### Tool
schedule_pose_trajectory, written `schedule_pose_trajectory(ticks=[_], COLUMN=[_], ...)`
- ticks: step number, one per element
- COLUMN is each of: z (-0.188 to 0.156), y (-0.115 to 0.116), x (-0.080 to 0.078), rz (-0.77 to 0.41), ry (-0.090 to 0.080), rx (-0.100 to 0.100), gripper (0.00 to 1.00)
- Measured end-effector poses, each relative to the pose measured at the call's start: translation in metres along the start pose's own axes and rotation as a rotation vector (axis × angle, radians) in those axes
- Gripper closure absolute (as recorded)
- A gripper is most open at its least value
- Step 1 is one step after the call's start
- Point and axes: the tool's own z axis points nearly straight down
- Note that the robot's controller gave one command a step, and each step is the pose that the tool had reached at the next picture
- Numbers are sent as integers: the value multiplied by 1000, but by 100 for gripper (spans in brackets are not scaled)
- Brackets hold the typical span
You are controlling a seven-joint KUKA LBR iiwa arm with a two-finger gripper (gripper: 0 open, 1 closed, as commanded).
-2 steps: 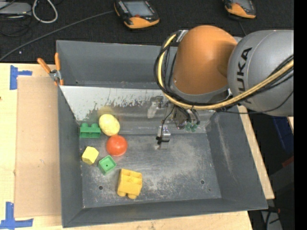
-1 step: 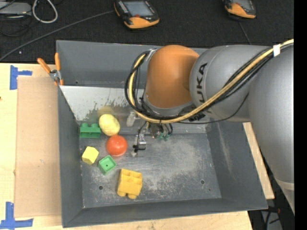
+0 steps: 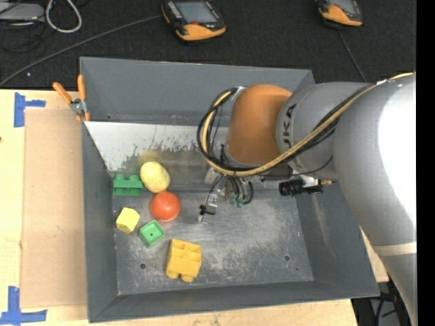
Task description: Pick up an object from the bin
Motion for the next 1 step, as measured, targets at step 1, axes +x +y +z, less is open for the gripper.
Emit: schedule_pose_trajectory(ticks=[1], z=[9], y=[42], x=[11], rz=[-312], ry=[3], rx=[-1], gripper=[0])
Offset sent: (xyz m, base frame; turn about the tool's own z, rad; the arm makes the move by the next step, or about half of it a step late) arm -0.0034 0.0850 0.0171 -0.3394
